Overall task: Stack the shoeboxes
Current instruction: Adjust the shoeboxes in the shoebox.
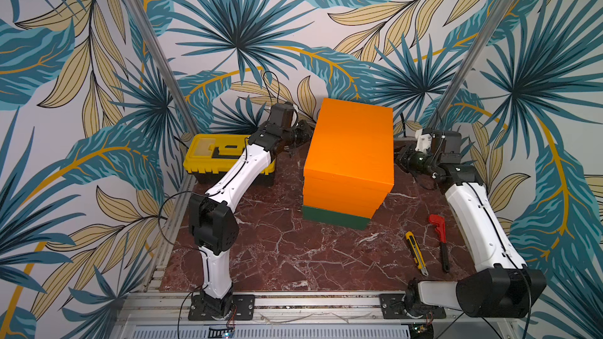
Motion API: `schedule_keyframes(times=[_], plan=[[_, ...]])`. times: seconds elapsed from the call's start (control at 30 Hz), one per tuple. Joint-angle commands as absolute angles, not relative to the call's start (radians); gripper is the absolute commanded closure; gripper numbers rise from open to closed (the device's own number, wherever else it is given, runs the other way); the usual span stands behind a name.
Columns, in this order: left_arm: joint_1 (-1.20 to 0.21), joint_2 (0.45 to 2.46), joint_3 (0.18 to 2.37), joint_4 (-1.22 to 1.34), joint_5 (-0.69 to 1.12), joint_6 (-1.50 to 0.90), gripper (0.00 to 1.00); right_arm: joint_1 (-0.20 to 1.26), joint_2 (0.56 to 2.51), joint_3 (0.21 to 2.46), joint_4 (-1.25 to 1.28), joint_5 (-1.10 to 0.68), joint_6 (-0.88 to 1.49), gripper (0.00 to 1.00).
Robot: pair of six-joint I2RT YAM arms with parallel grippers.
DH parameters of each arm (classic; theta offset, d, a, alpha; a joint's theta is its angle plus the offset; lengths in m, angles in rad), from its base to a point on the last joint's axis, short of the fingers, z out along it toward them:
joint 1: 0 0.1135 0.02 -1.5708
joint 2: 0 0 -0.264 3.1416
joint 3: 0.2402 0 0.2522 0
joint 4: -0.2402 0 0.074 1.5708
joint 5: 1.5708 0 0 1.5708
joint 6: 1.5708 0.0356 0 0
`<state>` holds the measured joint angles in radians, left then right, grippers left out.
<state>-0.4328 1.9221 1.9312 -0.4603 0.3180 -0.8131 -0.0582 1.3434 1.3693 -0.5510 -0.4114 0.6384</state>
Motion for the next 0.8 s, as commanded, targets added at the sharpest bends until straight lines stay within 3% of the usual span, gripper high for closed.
schedule_keyframes(times=[0.0, 0.77], plan=[[-0.447, 1.915, 1.955, -0.480, 0.317, -0.803, 0.77, -0.052, 1.359, 1.394, -0.541, -0.418, 0.625, 0.77], [-0.426, 1.884, 1.933, -0.486, 0.233, -0.768, 0.76, -0.055, 1.368, 1.389, -0.555, -0.383, 0.615, 0.77]])
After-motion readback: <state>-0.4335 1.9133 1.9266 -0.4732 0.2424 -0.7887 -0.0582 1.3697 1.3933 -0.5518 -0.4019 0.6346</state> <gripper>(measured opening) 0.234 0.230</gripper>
